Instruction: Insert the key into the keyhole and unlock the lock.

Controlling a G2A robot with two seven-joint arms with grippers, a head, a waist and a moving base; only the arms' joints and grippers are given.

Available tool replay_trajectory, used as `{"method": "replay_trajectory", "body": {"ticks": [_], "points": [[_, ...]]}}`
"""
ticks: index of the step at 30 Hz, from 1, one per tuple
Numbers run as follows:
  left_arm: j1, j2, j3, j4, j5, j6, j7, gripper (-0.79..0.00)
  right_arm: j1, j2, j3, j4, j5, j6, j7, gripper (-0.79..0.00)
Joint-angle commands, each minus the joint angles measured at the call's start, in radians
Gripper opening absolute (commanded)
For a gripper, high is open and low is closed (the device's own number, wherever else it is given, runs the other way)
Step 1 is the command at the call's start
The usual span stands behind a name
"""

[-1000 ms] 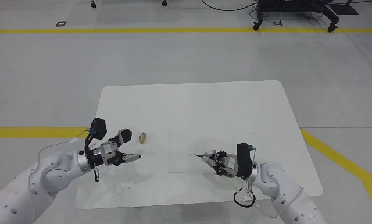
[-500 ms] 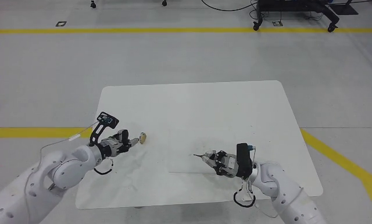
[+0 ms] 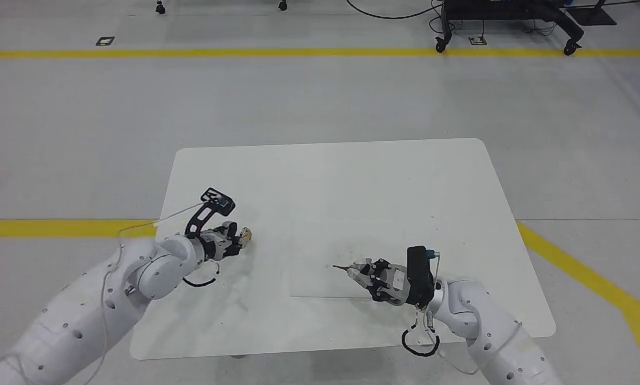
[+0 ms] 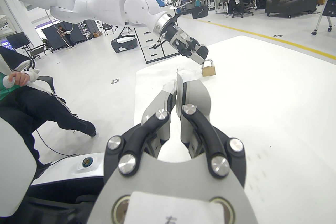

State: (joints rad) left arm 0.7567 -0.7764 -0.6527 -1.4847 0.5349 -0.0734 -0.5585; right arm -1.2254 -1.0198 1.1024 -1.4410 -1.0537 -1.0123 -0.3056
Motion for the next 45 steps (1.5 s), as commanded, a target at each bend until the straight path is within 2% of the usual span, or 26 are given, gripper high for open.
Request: {"method": "replay_trajectory", "body": {"ticks": [1, 7, 8, 12, 18, 22, 25, 29, 32, 35, 43, 45], "points": [[-0.017, -0.018, 0.017, 0.024, 0.01, 0.01, -0.009, -0.496, 0.0, 0.0, 0.0, 0.0, 0.0, 0.0, 0.0, -0.785], [-0.045, -0.059, 0.041, 0.079, 0.011, 0.008, -0.017, -0.65, 0.0, 0.0, 0.0, 0.0, 0.0, 0.0, 0.0, -0.785], [-0.046, -0.062, 0.041, 0.086, 0.011, 0.002, -0.02, -0.785, 0.0, 0.0, 0.0, 0.0, 0.0, 0.0, 0.0, -0.785], [-0.036, -0.068, 0.025, 0.103, 0.002, -0.027, -0.014, -0.785, 0.0, 0.0, 0.0, 0.0, 0.0, 0.0, 0.0, -0.785], [-0.003, -0.06, -0.017, 0.084, 0.036, -0.04, -0.002, -0.785, 0.0, 0.0, 0.0, 0.0, 0.0, 0.0, 0.0, -0.785], [0.027, -0.059, -0.046, 0.067, 0.03, -0.073, 0.06, -0.785, 0.0, 0.0, 0.0, 0.0, 0.0, 0.0, 0.0, -0.785], [0.061, -0.055, -0.095, 0.089, -0.081, -0.191, 0.154, -0.785, 0.0, 0.0, 0.0, 0.0, 0.0, 0.0, 0.0, -0.785], [0.063, -0.057, -0.145, 0.198, -0.253, -0.459, 0.188, -0.785, 0.0, 0.0, 0.0, 0.0, 0.0, 0.0, 0.0, -0.785], [0.044, -0.069, -0.14, 0.241, -0.289, -0.614, 0.192, -0.785, 0.0, 0.0, 0.0, 0.0, 0.0, 0.0, 0.0, -0.785], [0.055, -0.078, -0.145, 0.272, -0.272, -0.706, 0.272, -0.785, 0.0, 0.0, 0.0, 0.0, 0.0, 0.0, 0.0, -0.785], [0.06, -0.079, -0.144, 0.268, -0.259, -0.691, 0.27, -0.785, 0.0, 0.0, 0.0, 0.0, 0.0, 0.0, 0.0, -0.785], [0.079, -0.079, -0.146, 0.217, -0.207, -0.654, 0.279, -0.785, 0.0, 0.0, 0.0, 0.0, 0.0, 0.0, 0.0, -0.785]]}}
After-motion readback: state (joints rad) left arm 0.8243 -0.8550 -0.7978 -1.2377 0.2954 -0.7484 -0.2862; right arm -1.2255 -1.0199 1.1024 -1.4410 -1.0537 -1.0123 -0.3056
